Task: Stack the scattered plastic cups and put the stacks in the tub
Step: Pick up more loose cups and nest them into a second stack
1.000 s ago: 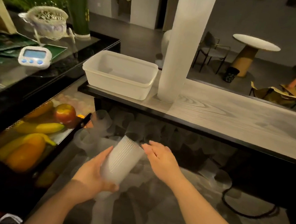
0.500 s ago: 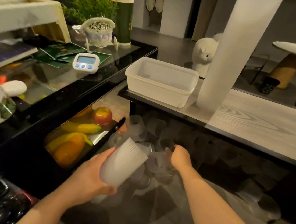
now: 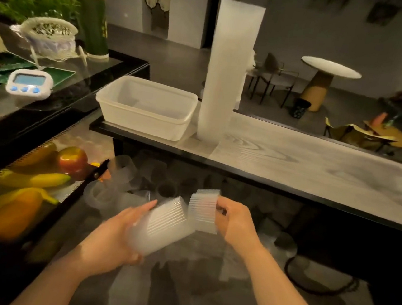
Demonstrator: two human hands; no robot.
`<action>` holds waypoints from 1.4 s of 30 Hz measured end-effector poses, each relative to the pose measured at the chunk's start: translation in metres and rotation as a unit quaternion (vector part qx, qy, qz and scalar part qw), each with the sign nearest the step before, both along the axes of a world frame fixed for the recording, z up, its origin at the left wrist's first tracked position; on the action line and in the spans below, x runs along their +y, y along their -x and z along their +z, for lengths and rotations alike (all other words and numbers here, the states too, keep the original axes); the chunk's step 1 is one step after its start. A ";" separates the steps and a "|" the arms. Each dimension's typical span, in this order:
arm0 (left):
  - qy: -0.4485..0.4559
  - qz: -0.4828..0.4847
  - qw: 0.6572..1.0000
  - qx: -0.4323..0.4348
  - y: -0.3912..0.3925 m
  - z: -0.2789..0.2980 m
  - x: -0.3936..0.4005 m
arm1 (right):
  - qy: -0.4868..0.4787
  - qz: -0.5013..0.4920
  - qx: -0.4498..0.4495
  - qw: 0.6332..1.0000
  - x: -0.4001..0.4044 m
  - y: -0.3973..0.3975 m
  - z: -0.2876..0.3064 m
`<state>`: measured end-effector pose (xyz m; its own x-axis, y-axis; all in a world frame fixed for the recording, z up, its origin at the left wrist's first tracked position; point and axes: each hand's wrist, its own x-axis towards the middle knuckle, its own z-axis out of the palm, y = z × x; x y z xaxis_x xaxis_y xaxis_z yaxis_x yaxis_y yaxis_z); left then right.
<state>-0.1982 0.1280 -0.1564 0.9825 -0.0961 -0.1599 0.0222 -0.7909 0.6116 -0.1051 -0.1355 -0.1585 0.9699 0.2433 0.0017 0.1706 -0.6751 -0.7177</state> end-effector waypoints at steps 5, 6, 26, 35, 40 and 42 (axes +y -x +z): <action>0.058 -0.034 0.998 -0.001 0.002 0.012 -0.020 | 0.097 0.067 0.013 0.993 -0.010 0.011 0.020; 0.057 -0.034 0.998 0.000 0.002 0.013 -0.023 | 0.122 0.090 0.005 0.989 -0.011 0.014 0.027; 0.063 -0.039 0.997 -0.004 0.003 0.018 -0.007 | -0.232 -0.049 -0.012 0.971 -0.040 0.037 0.037; 0.055 0.001 0.998 -0.020 0.011 0.002 0.005 | -0.186 0.052 0.003 0.981 0.012 0.036 0.048; 0.078 0.047 0.996 -0.011 0.017 0.002 0.022 | -0.157 0.066 0.004 0.985 0.032 0.025 0.056; 0.092 0.063 0.994 -0.009 0.021 0.000 0.028 | -0.154 0.075 0.016 0.985 0.040 0.021 0.056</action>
<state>-0.2190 0.1562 -0.1560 0.9911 0.0014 -0.1330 0.1011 -0.6572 0.7469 -0.1264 -0.0956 -0.1029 0.9241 0.3760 0.0686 0.2262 -0.3932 -0.8912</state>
